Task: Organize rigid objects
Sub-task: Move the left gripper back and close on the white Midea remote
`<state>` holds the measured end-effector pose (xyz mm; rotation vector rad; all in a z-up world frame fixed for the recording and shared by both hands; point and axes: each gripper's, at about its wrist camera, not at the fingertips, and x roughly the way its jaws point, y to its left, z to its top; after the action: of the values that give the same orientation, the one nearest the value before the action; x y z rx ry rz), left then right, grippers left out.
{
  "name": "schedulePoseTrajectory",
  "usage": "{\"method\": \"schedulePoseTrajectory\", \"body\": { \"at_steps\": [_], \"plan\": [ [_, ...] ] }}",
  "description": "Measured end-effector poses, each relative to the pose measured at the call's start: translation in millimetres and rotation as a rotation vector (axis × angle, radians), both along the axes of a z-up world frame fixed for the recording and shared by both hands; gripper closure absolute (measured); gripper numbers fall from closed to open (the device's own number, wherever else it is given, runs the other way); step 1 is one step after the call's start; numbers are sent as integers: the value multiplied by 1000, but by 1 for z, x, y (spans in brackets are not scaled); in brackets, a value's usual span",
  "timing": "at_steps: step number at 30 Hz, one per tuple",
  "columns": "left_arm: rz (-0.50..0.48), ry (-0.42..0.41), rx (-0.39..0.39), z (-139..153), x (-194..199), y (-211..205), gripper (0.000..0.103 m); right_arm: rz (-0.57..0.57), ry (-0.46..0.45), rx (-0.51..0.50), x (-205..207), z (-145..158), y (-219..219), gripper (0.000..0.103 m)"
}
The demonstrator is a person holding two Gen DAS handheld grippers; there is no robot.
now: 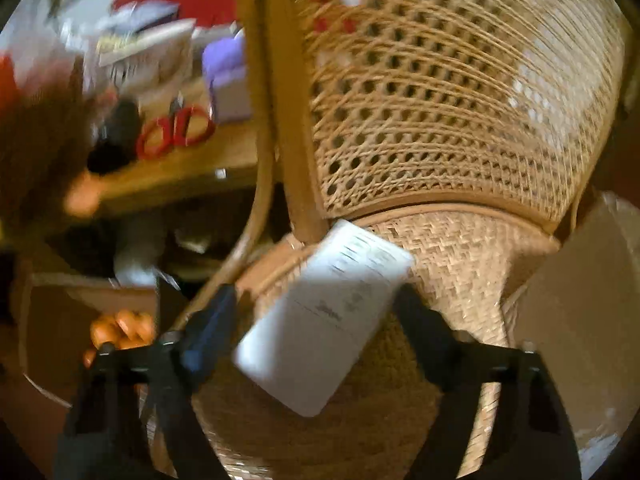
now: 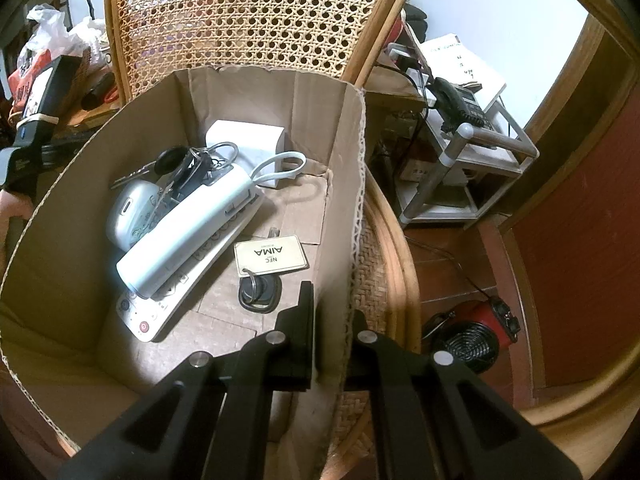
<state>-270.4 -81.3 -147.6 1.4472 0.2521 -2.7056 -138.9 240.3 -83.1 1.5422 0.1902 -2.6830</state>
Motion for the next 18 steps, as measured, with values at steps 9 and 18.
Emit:
{"method": "schedulePoseTrajectory", "body": {
  "at_steps": [9,18],
  "plan": [
    [-29,-3,-22,-8,-11,9,29,1,0,1,0,0,0,95],
    [-124,-41,-89,-2,-3,24,54,0,-1,-1,0,0,0,96]
  ]
}}
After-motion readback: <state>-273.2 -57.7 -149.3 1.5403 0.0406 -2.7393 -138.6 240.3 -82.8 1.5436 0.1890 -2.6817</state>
